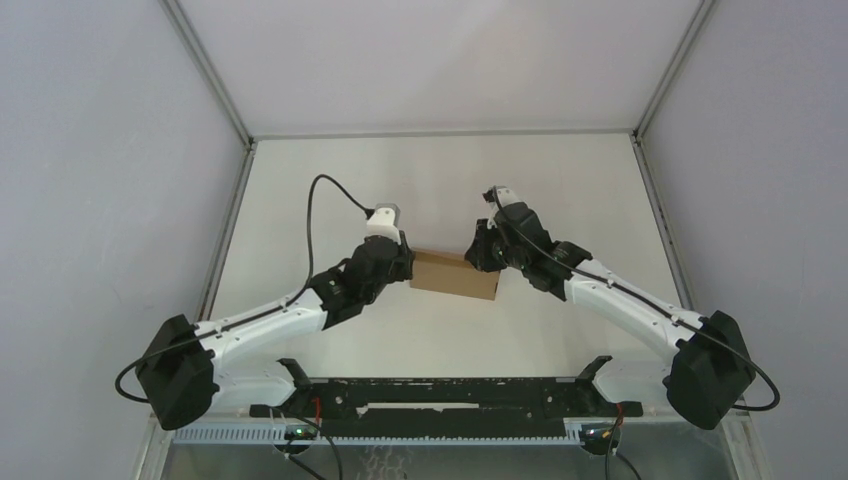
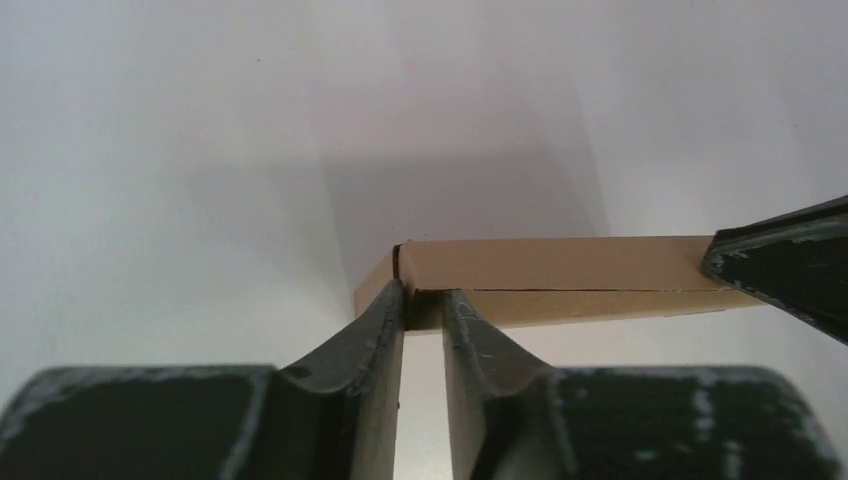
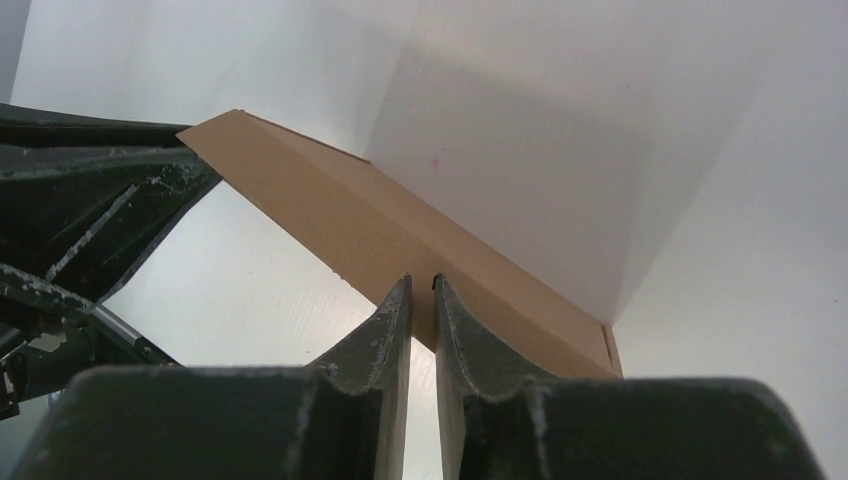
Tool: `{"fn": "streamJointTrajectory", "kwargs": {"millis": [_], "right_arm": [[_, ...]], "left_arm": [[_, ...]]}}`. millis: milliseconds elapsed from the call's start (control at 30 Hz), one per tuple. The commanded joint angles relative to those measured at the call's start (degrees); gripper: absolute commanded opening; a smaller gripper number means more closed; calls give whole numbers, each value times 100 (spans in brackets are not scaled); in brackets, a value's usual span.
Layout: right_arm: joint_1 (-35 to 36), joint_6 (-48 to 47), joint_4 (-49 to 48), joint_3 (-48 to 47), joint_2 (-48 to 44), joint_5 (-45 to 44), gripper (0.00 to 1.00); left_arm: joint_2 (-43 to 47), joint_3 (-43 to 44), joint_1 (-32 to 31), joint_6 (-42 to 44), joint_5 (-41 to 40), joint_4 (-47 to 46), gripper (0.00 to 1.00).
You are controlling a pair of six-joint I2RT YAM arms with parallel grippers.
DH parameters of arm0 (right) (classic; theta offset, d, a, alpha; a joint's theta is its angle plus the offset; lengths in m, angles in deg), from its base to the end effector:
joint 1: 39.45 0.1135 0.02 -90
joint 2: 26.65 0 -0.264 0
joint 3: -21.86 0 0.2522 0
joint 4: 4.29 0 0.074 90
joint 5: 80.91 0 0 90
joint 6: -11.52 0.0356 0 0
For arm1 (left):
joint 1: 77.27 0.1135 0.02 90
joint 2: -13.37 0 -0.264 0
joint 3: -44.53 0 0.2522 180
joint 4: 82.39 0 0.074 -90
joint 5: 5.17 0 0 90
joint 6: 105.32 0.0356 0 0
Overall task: Fold the paper box
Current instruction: Close the paper box at the center of the board.
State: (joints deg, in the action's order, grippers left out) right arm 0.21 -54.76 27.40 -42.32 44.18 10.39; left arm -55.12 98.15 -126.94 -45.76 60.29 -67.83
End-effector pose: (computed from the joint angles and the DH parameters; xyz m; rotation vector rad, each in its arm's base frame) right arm 0.2072 0.1728 0.2657 -0.3335 2.2902 0.6108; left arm 0.1793 -0.1883 0.2421 0.0855 2.0595 -0.4281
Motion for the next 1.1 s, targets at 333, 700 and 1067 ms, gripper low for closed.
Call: {"fn": "streamJointTrajectory", "kwargs": {"millis": [333, 700, 1067], "right_arm": [[103, 9, 255, 234, 236, 46, 21], [103, 113, -32, 474, 307, 24, 21], [161, 216, -404, 781, 208, -272, 23]], "left_arm": [[296, -243, -78, 35, 535, 1209, 40], [327, -390, -78, 23, 452, 967, 25], [237, -275, -78, 19, 652, 940, 6]]}}
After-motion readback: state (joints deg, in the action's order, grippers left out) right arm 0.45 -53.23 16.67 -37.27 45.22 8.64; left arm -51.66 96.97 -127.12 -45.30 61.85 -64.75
